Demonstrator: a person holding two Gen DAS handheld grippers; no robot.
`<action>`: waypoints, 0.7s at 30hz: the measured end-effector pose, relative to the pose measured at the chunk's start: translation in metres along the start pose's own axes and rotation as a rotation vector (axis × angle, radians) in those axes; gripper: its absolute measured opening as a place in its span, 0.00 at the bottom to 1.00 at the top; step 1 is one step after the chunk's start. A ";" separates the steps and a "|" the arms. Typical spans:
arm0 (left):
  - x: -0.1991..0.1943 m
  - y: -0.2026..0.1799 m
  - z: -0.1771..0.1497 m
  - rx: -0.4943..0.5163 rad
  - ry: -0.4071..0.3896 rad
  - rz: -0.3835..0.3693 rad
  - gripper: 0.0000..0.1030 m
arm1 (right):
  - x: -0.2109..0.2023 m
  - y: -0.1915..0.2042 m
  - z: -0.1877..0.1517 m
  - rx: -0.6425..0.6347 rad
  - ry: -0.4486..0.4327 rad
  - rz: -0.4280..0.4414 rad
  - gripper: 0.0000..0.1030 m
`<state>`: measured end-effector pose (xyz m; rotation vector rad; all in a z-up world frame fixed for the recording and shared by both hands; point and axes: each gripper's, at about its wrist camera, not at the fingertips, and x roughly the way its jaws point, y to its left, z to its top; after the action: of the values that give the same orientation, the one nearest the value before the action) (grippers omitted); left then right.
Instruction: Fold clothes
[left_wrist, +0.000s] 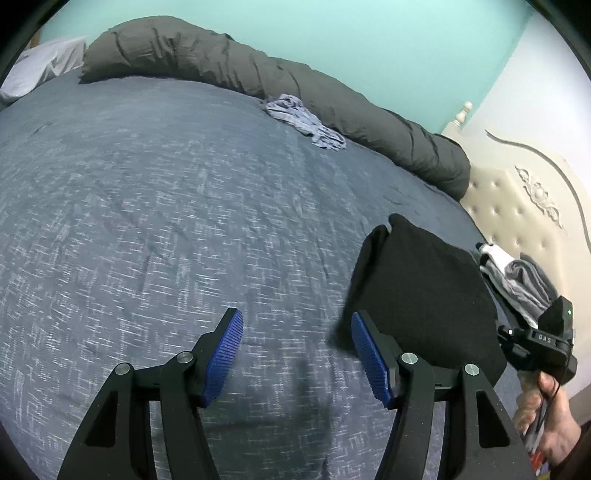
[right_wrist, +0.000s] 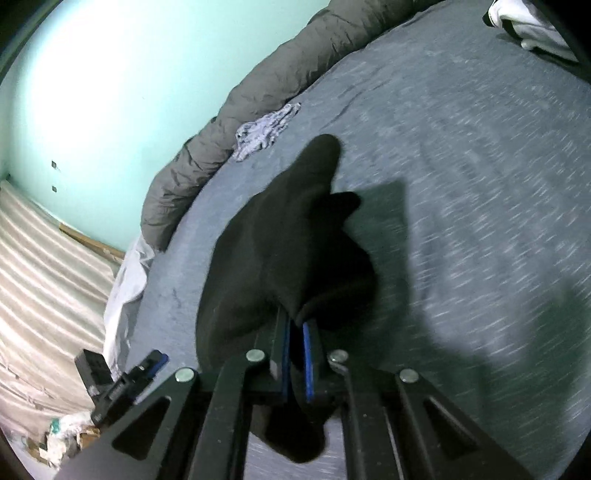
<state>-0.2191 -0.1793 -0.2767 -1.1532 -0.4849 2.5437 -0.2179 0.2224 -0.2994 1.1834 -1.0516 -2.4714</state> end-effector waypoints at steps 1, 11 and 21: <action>0.002 -0.003 0.000 0.007 0.004 -0.003 0.64 | -0.002 -0.006 0.003 -0.006 0.012 -0.007 0.05; 0.024 -0.036 -0.009 0.052 0.058 -0.053 0.64 | -0.003 -0.029 0.012 -0.053 0.066 -0.050 0.05; 0.044 -0.074 -0.024 0.130 0.121 -0.093 0.64 | -0.006 -0.039 0.030 -0.089 0.083 -0.111 0.05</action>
<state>-0.2185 -0.0907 -0.2900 -1.1993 -0.3304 2.3718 -0.2317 0.2688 -0.3100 1.3384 -0.8675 -2.4978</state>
